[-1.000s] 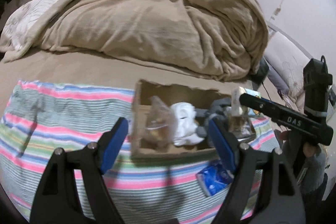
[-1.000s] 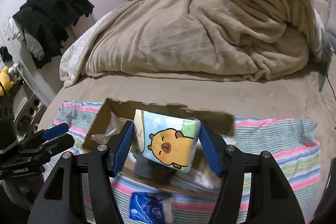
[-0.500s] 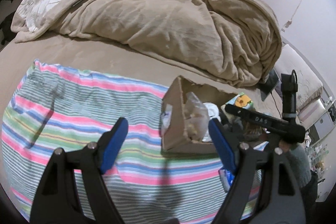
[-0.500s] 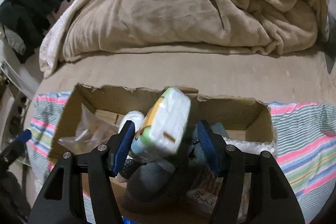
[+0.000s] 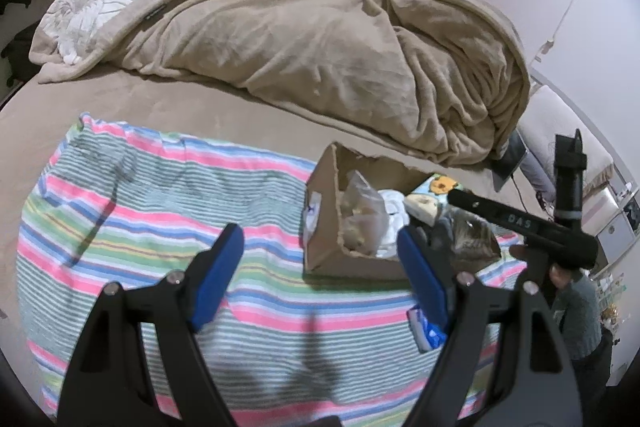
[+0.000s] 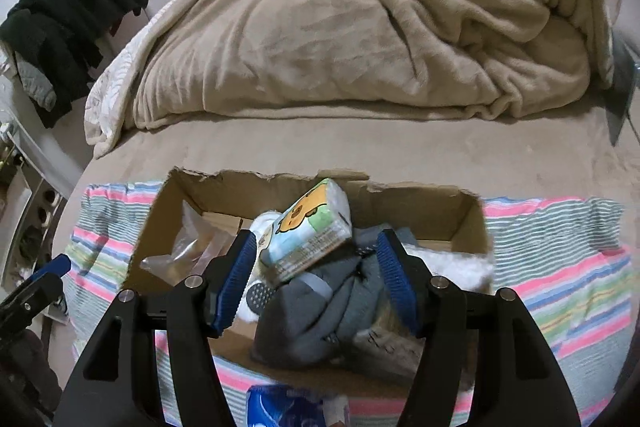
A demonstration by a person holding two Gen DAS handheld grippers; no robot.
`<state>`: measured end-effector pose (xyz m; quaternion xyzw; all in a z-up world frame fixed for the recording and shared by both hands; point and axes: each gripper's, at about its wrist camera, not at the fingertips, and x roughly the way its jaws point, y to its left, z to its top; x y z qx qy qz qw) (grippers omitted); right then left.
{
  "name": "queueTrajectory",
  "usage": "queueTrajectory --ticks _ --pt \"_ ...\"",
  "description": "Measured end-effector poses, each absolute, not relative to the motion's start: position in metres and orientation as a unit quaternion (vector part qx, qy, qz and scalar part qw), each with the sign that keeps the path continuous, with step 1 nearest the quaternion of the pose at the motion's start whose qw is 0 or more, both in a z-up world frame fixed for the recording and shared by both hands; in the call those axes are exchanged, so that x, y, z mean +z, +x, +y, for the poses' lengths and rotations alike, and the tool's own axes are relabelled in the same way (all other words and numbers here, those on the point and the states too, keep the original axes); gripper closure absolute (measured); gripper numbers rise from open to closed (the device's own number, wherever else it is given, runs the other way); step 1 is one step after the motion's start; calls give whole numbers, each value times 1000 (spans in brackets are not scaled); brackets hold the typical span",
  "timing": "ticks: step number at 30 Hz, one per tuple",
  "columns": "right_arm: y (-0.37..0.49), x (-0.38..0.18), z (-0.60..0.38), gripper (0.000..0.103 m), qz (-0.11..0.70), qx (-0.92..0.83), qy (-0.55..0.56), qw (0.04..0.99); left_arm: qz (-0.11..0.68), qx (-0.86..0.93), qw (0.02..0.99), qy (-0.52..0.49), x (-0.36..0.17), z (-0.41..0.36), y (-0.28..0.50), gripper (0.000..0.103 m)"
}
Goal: Organize objects
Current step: 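Withdraw both tools from the box and move the right tool toward the blue tissue pack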
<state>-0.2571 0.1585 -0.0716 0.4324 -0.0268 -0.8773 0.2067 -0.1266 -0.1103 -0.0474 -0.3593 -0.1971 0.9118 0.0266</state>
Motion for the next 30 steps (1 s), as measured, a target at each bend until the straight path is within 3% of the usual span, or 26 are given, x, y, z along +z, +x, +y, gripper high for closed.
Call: queueTrajectory --ticks 16,20,30 --pt "-192 -57 171 37 -10 -879 428 211 -184 917 16 -354 -36 -99 -83 22" --pt "-176 -59 172 27 -4 -877 429 217 -183 916 12 -357 -37 -98 -71 22" --pt "-151 -76 173 27 11 -871 441 217 -177 916 -1 -361 -45 -98 -48 22"
